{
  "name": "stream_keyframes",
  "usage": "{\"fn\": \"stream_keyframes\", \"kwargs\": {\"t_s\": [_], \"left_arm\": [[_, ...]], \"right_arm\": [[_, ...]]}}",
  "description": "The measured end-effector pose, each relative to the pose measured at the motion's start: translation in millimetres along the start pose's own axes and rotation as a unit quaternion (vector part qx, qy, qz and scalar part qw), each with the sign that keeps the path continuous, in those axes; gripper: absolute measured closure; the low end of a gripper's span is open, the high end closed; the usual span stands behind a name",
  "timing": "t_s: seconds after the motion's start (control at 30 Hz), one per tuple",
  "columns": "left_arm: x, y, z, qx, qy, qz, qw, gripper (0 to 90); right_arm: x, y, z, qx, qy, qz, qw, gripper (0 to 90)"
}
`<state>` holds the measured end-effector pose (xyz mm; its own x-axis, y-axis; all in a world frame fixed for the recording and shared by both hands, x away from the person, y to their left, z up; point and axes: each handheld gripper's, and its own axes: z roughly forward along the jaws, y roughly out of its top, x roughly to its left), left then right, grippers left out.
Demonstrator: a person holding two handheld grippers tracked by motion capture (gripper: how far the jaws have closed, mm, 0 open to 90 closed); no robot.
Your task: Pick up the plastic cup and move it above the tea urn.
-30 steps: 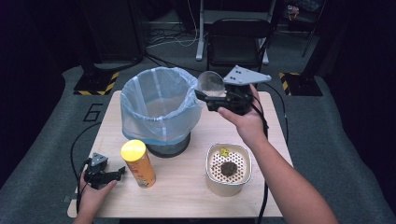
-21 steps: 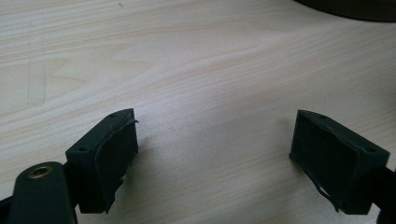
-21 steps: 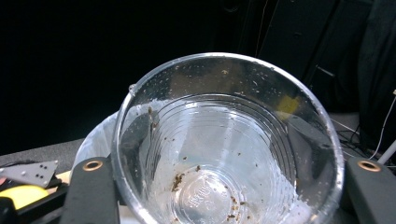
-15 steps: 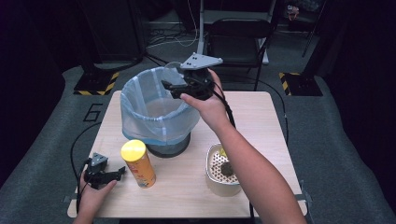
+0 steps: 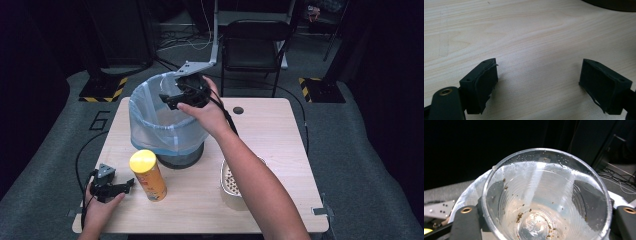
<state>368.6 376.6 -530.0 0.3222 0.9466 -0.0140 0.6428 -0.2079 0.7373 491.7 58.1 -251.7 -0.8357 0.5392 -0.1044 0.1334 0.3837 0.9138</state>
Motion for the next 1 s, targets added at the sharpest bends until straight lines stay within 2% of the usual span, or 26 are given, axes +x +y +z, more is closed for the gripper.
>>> {"fn": "stream_keyframes", "kwargs": {"t_s": [0.03,0.07,0.1,0.17,0.27,0.47,0.53,0.7,0.83,0.87,0.9,1.0], "left_arm": [[0.0,0.0,0.0,0.000,0.000,0.000,1.0000,14.7],[0.1,0.0,0.0,0.000,0.000,0.000,1.0000,14.7],[0.1,0.0,0.0,0.000,0.000,0.000,1.0000,14.7],[0.1,-0.1,0.0,0.000,-0.001,0.001,1.0000,14.6],[0.4,0.1,-0.4,0.002,-0.002,0.001,1.0000,14.6],[1.0,-0.2,-0.3,0.001,-0.004,0.005,1.0000,14.5],[0.6,-1.0,1.0,-0.009,-0.001,0.003,1.0000,14.6],[-1.0,-1.0,1.2,-0.009,-0.006,-0.009,0.9999,14.9],[0.2,-0.2,2.4,-0.011,-0.005,0.003,0.9999,12.7],[1.4,0.3,0.6,0.000,-0.015,0.004,0.9999,12.4],[1.0,-0.7,0.6,-0.004,-0.015,-0.001,0.9999,11.9],[1.3,-2.1,-0.5,-0.009,-0.020,0.002,0.9998,11.9]], "right_arm": [[2.3,-0.6,2.5,0.002,0.007,0.002,1.0000,23.0],[4.3,-1.0,4.4,0.002,0.010,0.003,0.9999,15.8],[6.4,-1.6,5.9,0.000,0.004,0.002,1.0000,11.0],[9.9,-2.9,5.6,-0.008,-0.010,-0.009,0.9999,11.6],[10.5,-2.4,2.2,-0.005,-0.010,-0.007,0.9999,11.4],[9.3,-2.2,-11.8,-0.023,-0.015,-0.009,0.9996,13.8],[8.5,-2.9,-17.5,-0.026,-0.011,-0.007,0.9996,14.0],[6.1,-7.5,-38.8,-0.034,-0.012,-0.009,0.9993,18.5],[2.6,-14.2,-56.4,-0.033,-0.021,0.000,0.9992,20.6],[1.5,-15.8,-60.6,-0.035,-0.021,-0.002,0.9991,20.8],[0.6,-17.3,-65.0,-0.036,-0.020,-0.003,0.9991,20.8],[-1.2,-22.4,-78.6,-0.037,-0.019,-0.004,0.9991,21.1]]}}
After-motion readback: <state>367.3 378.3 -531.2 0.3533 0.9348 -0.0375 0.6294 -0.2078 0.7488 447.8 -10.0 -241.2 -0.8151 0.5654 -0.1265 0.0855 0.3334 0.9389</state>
